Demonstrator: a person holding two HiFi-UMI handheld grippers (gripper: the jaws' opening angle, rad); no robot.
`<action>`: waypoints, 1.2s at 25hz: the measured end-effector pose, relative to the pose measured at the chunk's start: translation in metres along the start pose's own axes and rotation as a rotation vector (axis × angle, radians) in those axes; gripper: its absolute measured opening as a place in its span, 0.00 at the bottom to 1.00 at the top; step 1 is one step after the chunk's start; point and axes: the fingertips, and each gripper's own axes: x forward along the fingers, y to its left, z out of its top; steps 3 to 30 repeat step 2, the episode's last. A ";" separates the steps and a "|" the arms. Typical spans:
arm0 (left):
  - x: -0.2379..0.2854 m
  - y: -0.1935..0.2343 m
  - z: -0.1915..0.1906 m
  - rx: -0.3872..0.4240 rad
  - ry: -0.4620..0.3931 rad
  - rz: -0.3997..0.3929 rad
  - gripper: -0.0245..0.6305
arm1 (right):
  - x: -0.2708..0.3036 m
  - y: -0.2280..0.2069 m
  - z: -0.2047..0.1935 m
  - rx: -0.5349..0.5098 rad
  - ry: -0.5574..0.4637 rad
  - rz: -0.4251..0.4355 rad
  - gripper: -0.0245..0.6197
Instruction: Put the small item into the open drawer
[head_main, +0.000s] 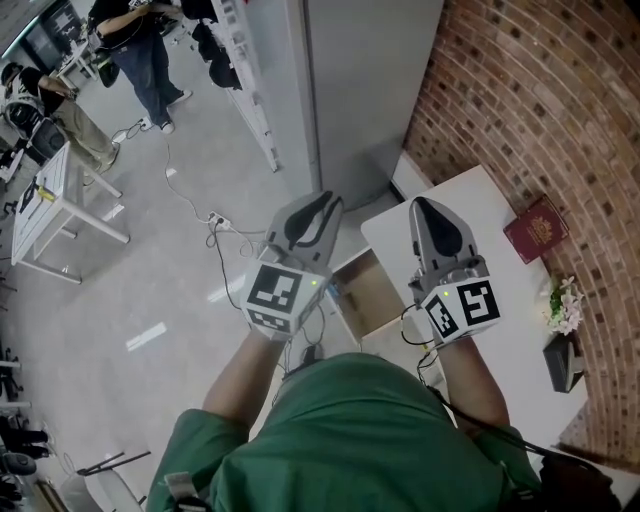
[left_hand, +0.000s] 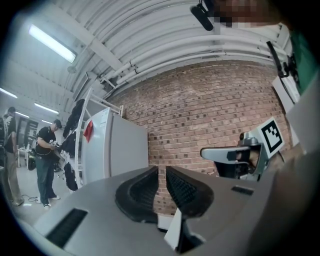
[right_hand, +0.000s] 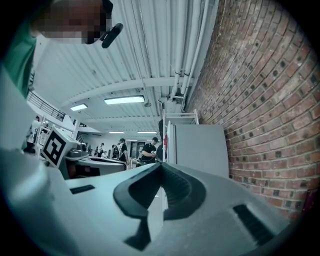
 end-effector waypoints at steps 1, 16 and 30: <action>0.000 0.000 0.000 0.001 0.003 0.000 0.11 | 0.000 0.000 0.000 0.002 0.000 0.001 0.04; 0.001 0.000 0.000 0.001 0.005 -0.001 0.11 | 0.001 -0.001 0.000 0.003 0.000 0.001 0.04; 0.001 0.000 0.000 0.001 0.005 -0.001 0.11 | 0.001 -0.001 0.000 0.003 0.000 0.001 0.04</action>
